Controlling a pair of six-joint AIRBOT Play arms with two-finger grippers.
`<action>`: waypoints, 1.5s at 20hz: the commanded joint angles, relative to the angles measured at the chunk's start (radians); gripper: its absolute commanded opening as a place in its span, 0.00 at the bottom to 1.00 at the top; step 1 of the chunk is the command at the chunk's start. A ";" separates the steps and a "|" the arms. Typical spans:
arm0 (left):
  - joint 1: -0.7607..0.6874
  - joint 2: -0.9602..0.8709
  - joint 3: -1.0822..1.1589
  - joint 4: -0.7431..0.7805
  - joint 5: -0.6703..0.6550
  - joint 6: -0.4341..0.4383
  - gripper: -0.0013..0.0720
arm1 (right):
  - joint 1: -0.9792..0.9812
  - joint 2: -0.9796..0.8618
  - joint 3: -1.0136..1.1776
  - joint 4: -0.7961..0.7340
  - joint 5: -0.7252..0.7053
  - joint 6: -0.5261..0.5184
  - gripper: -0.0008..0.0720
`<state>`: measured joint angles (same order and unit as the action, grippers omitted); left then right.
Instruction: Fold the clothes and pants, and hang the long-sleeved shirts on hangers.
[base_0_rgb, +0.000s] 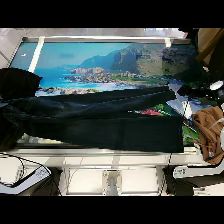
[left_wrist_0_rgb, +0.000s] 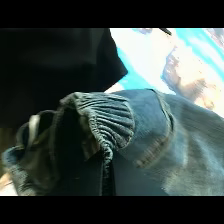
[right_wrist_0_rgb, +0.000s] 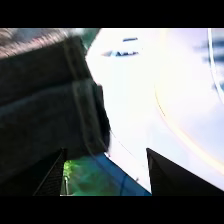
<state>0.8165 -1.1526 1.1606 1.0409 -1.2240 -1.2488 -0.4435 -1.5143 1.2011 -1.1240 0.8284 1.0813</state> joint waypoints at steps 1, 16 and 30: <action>-0.046 -0.001 -0.023 -0.001 0.037 -0.001 0.06 | -0.005 0.006 -0.023 0.055 0.071 0.033 0.76; -0.047 -0.001 -0.023 -0.001 0.043 -0.001 0.06 | 0.010 -0.151 -0.023 0.229 -0.002 -0.004 0.76; -0.046 0.000 -0.023 -0.001 0.062 -0.002 0.06 | 0.019 -0.081 0.377 0.282 0.264 -0.056 0.06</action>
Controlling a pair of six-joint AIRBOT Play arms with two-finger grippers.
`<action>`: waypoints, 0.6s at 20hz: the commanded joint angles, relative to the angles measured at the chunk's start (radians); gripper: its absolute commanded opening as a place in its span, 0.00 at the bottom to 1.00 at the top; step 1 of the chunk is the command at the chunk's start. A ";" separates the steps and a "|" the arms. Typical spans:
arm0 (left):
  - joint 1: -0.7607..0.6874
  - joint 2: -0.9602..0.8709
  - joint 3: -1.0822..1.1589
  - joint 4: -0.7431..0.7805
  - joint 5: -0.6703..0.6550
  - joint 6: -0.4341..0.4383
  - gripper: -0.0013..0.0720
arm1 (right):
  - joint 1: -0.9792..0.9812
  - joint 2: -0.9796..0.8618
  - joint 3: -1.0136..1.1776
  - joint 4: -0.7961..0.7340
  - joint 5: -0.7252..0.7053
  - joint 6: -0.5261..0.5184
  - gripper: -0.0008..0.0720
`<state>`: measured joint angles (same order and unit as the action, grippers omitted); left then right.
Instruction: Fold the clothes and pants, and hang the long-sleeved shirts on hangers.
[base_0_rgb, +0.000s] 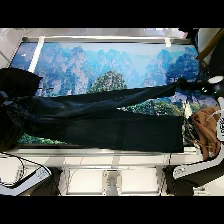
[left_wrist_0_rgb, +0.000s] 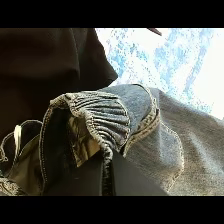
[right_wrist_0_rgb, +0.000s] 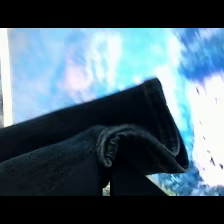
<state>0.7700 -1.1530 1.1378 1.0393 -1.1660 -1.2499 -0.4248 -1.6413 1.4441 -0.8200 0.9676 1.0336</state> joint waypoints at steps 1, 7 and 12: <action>0.000 0.000 0.000 0.000 0.004 0.000 0.06 | 0.001 0.086 0.176 -0.051 0.144 -0.031 0.06; 0.000 0.000 -0.002 0.015 -0.008 0.000 0.06 | -0.024 0.248 0.015 -0.291 0.393 -0.059 0.06; 0.000 0.000 -0.029 0.034 -0.005 0.000 0.06 | -0.135 0.265 -0.471 -0.357 0.178 0.050 0.06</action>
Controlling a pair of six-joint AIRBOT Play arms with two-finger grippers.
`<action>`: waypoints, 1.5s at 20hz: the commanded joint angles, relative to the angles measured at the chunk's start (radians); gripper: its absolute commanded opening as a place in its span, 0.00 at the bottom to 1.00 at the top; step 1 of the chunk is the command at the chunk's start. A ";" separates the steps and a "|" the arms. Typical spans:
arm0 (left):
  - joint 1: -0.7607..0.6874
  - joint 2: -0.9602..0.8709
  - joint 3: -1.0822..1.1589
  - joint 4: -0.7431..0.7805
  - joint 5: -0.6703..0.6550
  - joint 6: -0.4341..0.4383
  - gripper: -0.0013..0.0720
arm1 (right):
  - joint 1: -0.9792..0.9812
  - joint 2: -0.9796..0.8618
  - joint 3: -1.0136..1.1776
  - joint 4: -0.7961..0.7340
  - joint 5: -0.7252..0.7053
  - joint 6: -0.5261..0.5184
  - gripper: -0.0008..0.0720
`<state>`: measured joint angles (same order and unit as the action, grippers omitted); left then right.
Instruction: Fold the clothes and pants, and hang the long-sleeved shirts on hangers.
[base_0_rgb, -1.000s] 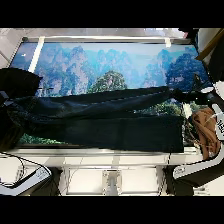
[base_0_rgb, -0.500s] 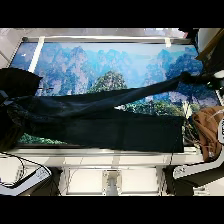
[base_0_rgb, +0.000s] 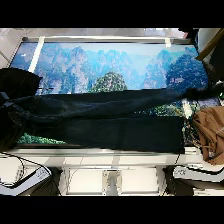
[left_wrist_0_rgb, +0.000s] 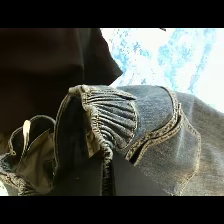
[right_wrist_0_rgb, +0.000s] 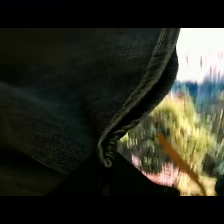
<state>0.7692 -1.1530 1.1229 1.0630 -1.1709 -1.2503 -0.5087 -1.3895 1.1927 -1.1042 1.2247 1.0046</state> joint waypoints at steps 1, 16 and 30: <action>0.001 0.000 -0.020 0.010 0.003 0.000 0.06 | -0.067 0.009 -0.257 -0.097 -0.091 0.127 0.12; -0.003 -0.100 0.034 -0.033 0.272 -0.031 0.90 | -0.034 -0.255 0.239 0.194 -0.061 0.222 0.64; -0.018 -0.610 0.422 0.055 -0.287 0.010 0.84 | 0.119 -0.268 0.240 0.219 0.092 0.357 0.63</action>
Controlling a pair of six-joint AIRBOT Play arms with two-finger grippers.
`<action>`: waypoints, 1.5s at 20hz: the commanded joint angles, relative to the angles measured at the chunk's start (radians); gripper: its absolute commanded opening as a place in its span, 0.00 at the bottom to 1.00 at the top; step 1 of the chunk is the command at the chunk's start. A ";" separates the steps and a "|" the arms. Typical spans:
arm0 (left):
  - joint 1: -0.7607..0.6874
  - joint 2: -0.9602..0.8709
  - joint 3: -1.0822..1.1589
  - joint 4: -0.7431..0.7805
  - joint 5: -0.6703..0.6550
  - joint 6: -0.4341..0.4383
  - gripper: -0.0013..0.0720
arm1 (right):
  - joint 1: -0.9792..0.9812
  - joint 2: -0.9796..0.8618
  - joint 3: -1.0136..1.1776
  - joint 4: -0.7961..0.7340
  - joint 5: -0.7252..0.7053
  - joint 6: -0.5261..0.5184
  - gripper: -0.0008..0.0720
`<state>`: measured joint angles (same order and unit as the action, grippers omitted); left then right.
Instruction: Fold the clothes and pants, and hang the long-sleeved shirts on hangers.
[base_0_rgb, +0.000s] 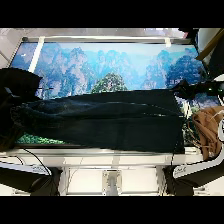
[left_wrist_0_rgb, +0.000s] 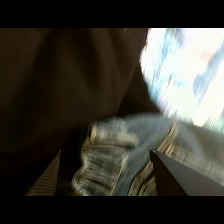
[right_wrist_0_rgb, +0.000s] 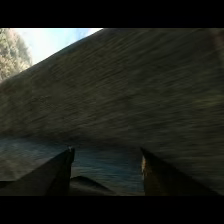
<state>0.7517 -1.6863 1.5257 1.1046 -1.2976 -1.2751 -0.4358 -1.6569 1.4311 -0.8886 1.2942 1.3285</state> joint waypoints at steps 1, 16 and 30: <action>-0.001 -0.104 0.019 0.011 -0.191 0.034 0.84 | 0.065 -0.001 0.001 0.002 0.021 0.033 0.63; -0.116 -0.162 0.165 -0.373 -0.042 0.206 0.06 | 0.130 -0.001 0.001 -0.163 -0.034 0.032 0.63; -0.185 -0.105 0.166 -0.380 0.109 0.198 0.06 | 0.010 -0.089 0.001 -0.189 -0.347 0.094 0.64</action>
<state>0.5743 -1.7927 1.6901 0.7238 -1.2015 -1.0740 -0.3859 -1.7130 1.4311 -1.0954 0.9802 1.4178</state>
